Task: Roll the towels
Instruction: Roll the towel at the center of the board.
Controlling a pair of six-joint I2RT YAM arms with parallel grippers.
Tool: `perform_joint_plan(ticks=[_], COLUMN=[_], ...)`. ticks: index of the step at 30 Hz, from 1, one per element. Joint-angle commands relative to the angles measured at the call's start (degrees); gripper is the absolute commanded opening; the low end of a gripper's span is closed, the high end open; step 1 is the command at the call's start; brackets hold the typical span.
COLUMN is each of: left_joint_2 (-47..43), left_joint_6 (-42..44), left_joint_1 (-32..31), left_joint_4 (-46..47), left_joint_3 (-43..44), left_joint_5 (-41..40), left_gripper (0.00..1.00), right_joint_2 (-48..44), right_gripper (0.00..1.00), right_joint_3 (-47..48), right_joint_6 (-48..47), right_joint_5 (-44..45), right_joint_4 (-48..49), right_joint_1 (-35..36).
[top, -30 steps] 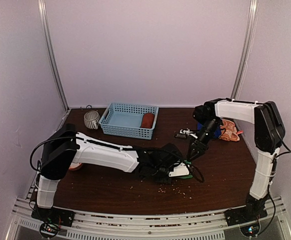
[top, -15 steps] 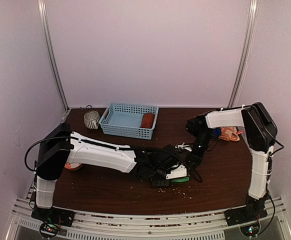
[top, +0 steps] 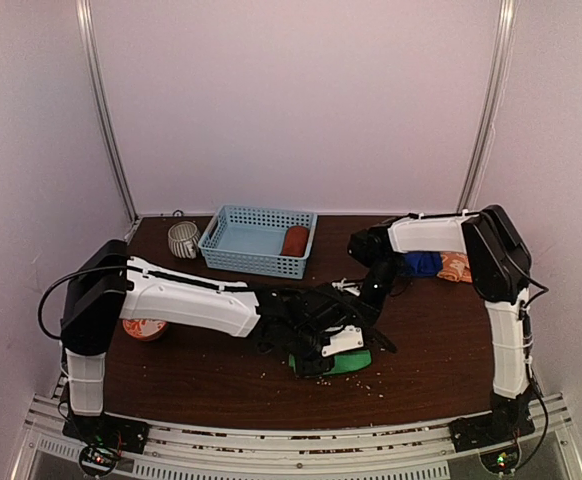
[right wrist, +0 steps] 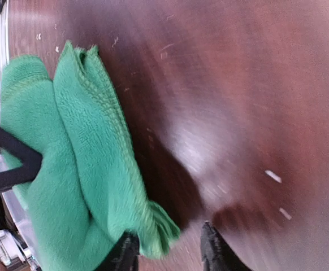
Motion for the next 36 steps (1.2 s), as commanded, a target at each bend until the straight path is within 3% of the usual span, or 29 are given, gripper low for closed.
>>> perform_joint_plan(ticks=[1, 4, 9, 14, 19, 23, 26, 36], left_joint_2=[3.1, 4.9, 9.5, 15.1, 18.0, 18.4, 18.4, 18.8], left_joint_6=[-4.1, -6.5, -10.0, -12.4, -12.4, -12.6, -12.8, -12.9], left_joint_1=[2.4, 5.5, 10.0, 12.3, 12.6, 13.3, 13.8, 14.4], left_joint_4=[-3.4, -4.8, -7.5, -9.9, -10.9, -10.9, -11.0, -11.6], left_joint_3=[0.2, 2.8, 7.6, 12.7, 14.9, 14.7, 14.6, 14.6], left_joint_5=[16.0, 27.2, 38.6, 44.9, 46.1, 46.3, 46.1, 46.2], left_gripper=[0.10, 0.11, 0.10, 0.08, 0.08, 0.08, 0.08, 0.08], right_joint_2=[-10.0, -16.7, -25.8, -34.0, -39.9, -43.6, -44.9, -46.1], right_gripper=[0.41, 0.46, 0.50, 0.51, 0.51, 0.50, 0.53, 0.65], right_joint_3=[4.0, 6.9, 8.0, 5.0, -3.1, -8.7, -15.5, -35.2], right_joint_6=[-0.8, -0.3, 3.4, -13.3, -19.3, -23.1, -21.6, -8.8], right_joint_5=[1.0, 0.8, -2.9, -17.7, -20.0, -15.4, -7.0, 25.7], right_joint_4=[-1.7, -2.6, 0.5, -6.9, -7.3, -8.1, -5.1, 21.3], right_joint_1=[-3.8, -6.0, -7.7, -7.0, -6.5, -4.4, 0.3, 17.9])
